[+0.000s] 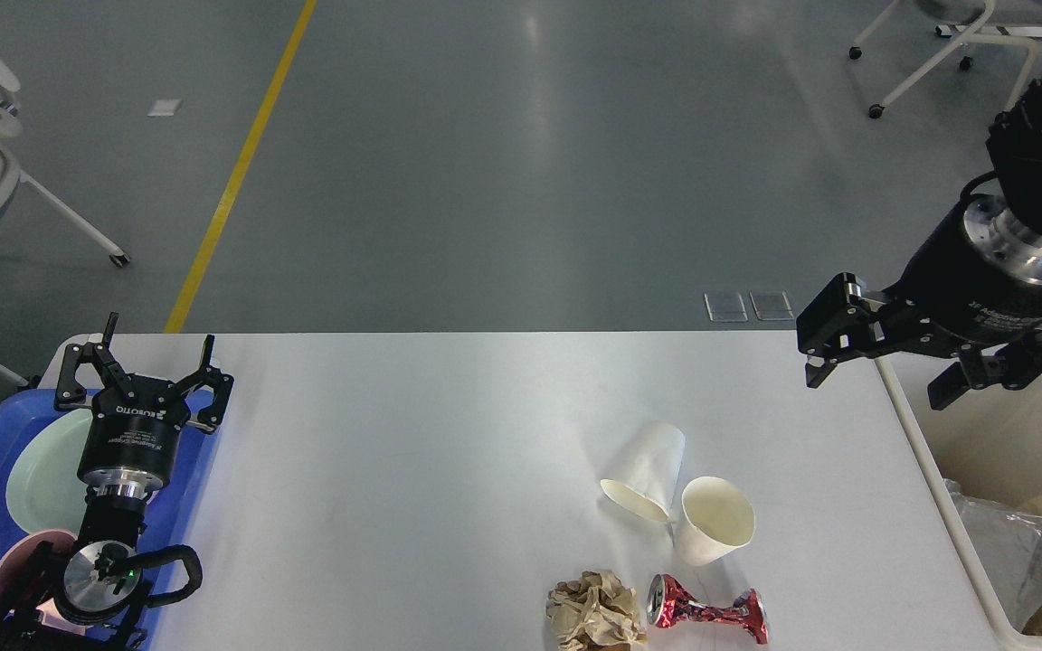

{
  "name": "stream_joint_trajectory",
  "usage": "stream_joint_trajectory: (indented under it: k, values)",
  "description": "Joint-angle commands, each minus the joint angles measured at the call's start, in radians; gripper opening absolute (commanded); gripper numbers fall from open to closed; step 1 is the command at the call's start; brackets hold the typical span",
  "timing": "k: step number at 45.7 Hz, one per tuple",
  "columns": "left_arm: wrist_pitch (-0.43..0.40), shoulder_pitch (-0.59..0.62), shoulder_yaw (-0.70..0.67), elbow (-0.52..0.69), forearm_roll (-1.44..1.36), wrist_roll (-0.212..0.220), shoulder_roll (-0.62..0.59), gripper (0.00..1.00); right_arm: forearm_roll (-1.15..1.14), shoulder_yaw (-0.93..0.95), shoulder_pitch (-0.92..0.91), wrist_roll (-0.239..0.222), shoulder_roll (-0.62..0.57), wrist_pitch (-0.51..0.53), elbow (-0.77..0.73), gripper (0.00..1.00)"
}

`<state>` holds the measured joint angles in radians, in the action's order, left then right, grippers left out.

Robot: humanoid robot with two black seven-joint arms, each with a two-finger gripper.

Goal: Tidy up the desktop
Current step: 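Raise the right gripper out of the bin toward the upright paper cup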

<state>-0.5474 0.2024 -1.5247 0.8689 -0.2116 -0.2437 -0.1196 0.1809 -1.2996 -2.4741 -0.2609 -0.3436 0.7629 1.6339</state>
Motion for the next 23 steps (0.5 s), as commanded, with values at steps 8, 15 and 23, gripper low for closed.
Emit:
stream_joint_trajectory:
  k: [8, 15, 23]
  values:
    - [0.000, 0.000, 0.000, 0.001, 0.000, 0.001, 0.000, 0.96, 0.022, -0.006, 0.007, 0.000, 0.028, -0.066, 0.007, 0.97]
    - [0.000, 0.000, 0.000, 0.001, 0.000, 0.001, 0.000, 0.96, 0.018, -0.004, 0.021, 0.000, 0.020, -0.066, 0.006, 0.98]
    - [0.000, 0.000, 0.000, 0.001, 0.000, 0.003, 0.000, 0.96, 0.017, -0.003, 0.038, 0.002, 0.025, -0.076, 0.004, 0.98]
